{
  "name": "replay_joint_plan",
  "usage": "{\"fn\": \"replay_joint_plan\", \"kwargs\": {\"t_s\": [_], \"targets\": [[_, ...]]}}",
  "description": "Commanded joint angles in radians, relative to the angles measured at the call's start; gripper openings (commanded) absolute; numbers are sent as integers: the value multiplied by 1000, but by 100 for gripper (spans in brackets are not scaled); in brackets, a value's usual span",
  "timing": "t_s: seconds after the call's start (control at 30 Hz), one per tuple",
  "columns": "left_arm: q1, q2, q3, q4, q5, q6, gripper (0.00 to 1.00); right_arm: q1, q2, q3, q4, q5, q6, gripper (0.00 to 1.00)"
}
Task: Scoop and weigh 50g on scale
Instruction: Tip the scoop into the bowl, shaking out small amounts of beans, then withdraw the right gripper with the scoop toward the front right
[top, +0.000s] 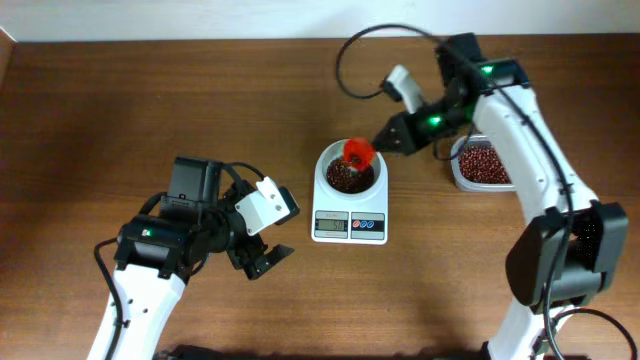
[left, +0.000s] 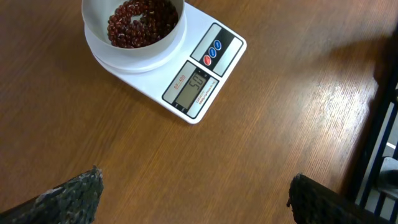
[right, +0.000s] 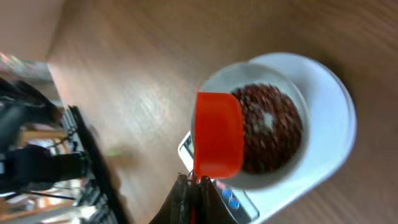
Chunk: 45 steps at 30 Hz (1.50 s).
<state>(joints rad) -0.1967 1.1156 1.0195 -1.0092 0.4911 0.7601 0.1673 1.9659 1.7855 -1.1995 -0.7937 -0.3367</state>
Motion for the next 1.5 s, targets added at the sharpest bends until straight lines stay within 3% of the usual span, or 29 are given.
{"fn": "replay_joint_plan", "kwargs": {"t_s": [0.0,0.23,0.43,0.67,0.97,1.07,1.23,1.47], "targets": [[4,-2,16,1,17,13,99,-121,-39,22,-83,-67,-11,4],[4,-2,16,1,17,13,99,-416,-39,22,-261,17,-124,4],[4,-2,16,1,17,13,99,-497,-53,22,-268,211,-123,4],[4,-2,16,1,17,13,99,-429,-53,22,-116,572,-43,4],[4,-2,16,1,17,13,99,-117,-53,23,-95,1197,175,4],[4,-2,16,1,17,13,99,-45,-53,23,-93,1302,192,4],[4,-2,16,1,17,13,99,-32,-172,33,-157,1138,225,4],[4,-2,16,1,17,13,99,-32,-713,-31,-388,845,248,4]]}}
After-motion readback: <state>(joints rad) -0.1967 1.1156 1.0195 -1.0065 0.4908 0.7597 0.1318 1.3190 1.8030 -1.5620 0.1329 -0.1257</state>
